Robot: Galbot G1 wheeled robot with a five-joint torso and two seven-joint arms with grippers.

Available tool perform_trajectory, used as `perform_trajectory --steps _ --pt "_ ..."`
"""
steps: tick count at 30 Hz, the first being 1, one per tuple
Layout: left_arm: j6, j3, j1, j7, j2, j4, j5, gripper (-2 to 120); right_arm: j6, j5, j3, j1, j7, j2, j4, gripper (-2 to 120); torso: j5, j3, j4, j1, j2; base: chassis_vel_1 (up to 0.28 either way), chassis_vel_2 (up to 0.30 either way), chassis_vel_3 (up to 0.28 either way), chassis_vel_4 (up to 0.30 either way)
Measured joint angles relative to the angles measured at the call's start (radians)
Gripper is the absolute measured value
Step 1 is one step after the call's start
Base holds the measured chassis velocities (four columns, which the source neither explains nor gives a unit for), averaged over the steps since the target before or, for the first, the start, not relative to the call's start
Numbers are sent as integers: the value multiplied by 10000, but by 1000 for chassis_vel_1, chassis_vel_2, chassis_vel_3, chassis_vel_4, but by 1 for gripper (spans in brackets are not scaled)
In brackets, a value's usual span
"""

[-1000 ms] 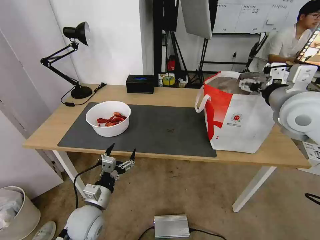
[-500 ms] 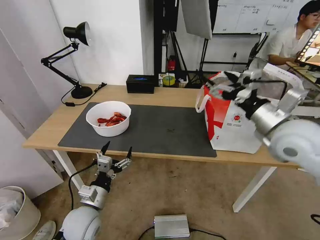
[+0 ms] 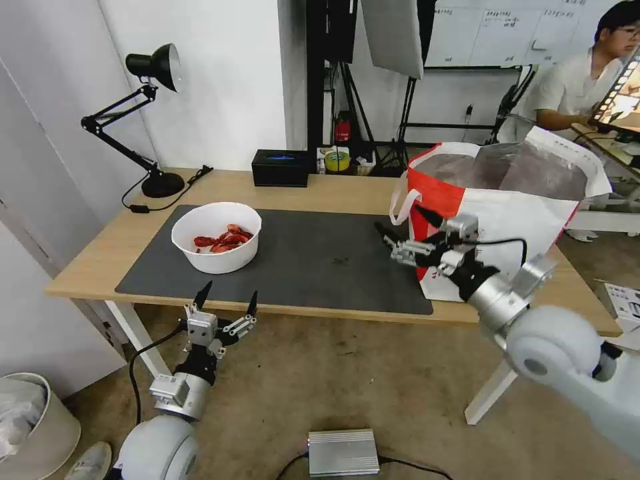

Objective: Pick up the trash from the table and place it into the takeout bag.

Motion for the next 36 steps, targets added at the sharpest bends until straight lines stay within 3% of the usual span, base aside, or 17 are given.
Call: perform_trajectory --steps 12,26,36 --pt "-140 -101 -7 322 11 79 -343 100 345 -2356 62 -2178 1692 1378 -66 100 2 0 -1 0 0 0 0 0 0" --pt "-141 -87 5 325 2 89 -333 100 430 -3413 278 -3037 2528 1900 -99 100 2 1 0 -1 0 0 0 0 0" --pt "-142 -95 72 325 -28 49 -288 100 439 -3433 303 -3183 2563 1919 -45 100 2 1 0 0 0 0 0 0 0"
